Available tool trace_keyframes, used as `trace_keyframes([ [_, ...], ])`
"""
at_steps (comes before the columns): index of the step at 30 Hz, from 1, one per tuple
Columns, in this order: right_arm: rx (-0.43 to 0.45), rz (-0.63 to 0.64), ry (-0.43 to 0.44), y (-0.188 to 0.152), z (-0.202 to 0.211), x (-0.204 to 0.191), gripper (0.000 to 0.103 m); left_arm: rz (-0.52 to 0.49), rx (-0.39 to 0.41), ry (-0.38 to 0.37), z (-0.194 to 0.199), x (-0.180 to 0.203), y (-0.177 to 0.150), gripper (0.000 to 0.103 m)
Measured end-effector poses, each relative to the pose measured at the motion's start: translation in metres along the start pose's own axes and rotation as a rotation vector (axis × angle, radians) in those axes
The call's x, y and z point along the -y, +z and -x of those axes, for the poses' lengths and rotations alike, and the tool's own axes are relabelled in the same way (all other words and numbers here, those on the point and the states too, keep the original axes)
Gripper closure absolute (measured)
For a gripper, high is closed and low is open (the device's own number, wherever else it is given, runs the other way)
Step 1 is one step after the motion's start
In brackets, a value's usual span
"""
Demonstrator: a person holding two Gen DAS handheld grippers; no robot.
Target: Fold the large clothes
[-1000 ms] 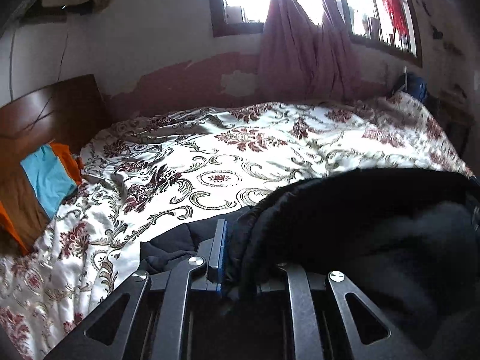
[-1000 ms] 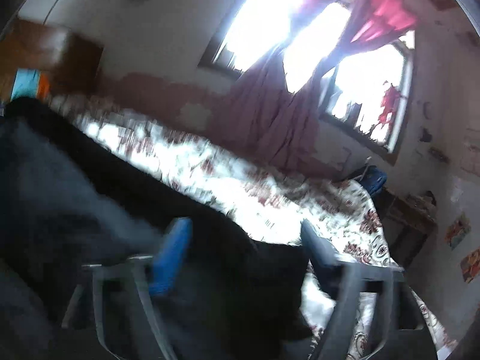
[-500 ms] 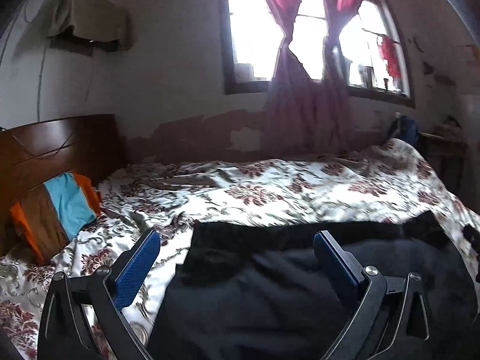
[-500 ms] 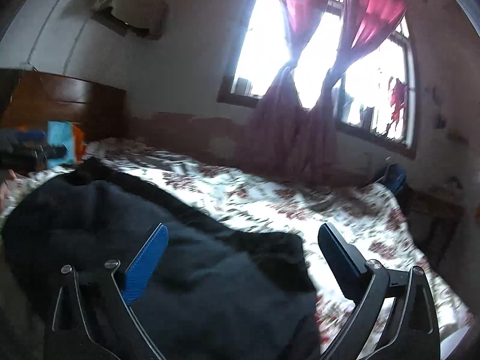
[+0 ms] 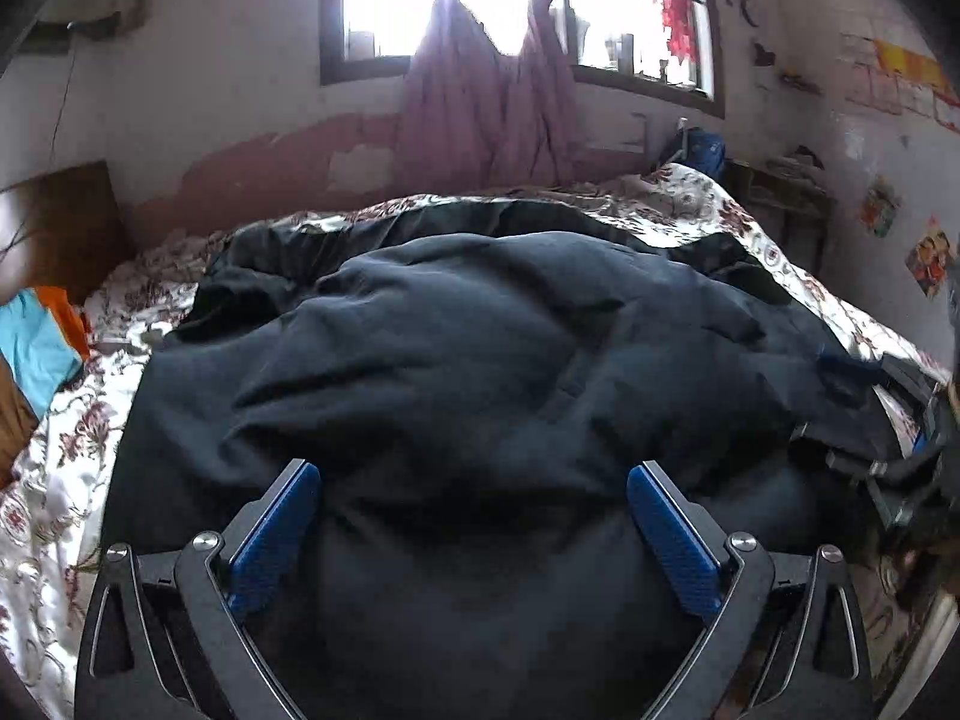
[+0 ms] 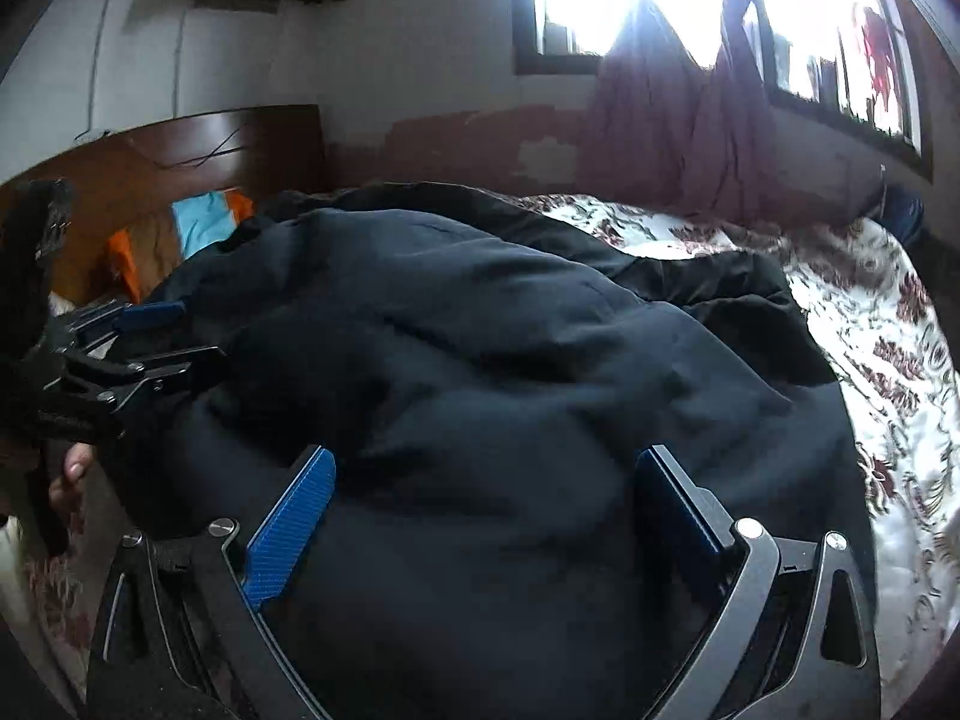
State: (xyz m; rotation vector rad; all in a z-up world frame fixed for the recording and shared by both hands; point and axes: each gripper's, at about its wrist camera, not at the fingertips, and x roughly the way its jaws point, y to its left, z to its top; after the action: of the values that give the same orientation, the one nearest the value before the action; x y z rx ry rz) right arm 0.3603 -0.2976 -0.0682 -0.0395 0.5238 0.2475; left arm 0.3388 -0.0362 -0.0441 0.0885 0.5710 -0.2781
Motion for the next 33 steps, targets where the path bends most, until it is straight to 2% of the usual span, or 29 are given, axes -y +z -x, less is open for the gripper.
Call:
trace_keyframes([
  [5,-0.040,0.007,-0.055,0.023,-0.033,0.018,0.005,0.012,-0.007,0.048,-0.023,-0.009,0.013,0.000],
  [12,-0.108,0.019,-0.110,0.064,-0.082,0.045,0.005,-0.026,-0.038,0.110,-0.058,-0.009,0.044,0.000],
  [19,-0.141,0.018,-0.198,0.085,-0.116,0.062,0.005,0.006,-0.105,0.116,-0.093,-0.027,0.070,0.000],
  [27,-0.165,-0.025,-0.187,0.092,-0.138,0.075,0.005,0.045,-0.156,0.160,-0.128,-0.051,0.086,0.000],
  [30,-0.177,-0.050,-0.168,0.090,-0.147,0.081,0.005,0.069,-0.223,0.127,-0.145,-0.061,0.088,0.000],
  [33,-0.182,-0.081,-0.142,0.084,-0.154,0.086,0.004,0.100,-0.247,0.099,-0.157,-0.067,0.089,0.000],
])
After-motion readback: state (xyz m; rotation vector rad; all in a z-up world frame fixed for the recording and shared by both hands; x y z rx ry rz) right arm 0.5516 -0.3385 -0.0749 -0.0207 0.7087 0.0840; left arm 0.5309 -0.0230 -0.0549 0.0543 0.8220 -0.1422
